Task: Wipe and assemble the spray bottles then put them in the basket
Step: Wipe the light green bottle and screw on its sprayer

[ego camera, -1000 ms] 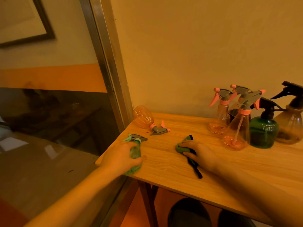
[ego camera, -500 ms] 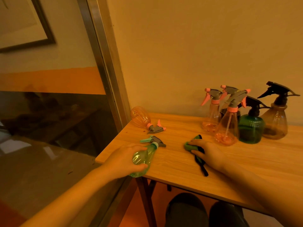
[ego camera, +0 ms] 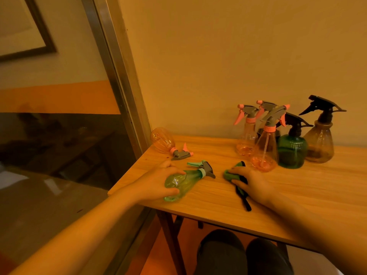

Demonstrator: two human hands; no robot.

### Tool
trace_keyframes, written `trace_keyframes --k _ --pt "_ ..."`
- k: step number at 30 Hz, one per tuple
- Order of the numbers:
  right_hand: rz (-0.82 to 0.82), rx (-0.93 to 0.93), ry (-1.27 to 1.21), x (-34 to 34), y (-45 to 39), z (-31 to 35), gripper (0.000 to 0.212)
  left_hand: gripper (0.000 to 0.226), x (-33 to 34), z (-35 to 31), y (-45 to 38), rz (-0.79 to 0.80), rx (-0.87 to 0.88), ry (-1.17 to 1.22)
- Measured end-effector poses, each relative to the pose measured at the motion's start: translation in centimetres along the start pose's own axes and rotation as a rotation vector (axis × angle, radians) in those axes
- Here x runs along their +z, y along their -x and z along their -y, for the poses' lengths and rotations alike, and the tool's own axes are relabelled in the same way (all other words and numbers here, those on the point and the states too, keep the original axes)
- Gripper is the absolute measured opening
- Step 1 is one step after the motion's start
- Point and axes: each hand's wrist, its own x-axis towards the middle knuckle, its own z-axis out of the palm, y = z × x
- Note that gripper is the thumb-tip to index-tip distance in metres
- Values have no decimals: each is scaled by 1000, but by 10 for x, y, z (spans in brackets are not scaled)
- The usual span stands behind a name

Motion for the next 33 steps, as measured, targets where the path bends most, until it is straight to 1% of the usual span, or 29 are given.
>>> trace_keyframes --k 4,9,12,17,22,25,28,33 --pt "2 -10 3 -1 0 0 38 60 5 1 -8 -49 -55 -89" --pt "5 -26 24 0 0 -1 37 55 16 -2 -16 -154 -194 -105" --pt "-30 -35 -2 -1 2 -1 36 60 20 -6 -20 -180 -217 -131" --pt "-210 4 -126 -6 8 -5 37 54 12 -1 -28 -108 -92 -36" --pt "-303 31 -180 -13 8 -8 38 49 10 4 -46 -65 -2 43" --pt "-305 50 -193 -13 4 -5 39 49 8 5 -58 -62 74 78" --pt "-290 27 -178 -14 -6 0 39 51 8 7 -70 -60 117 89" --pt "-188 -38 -90 -7 -29 0 37 50 11 9 -83 -52 126 100"
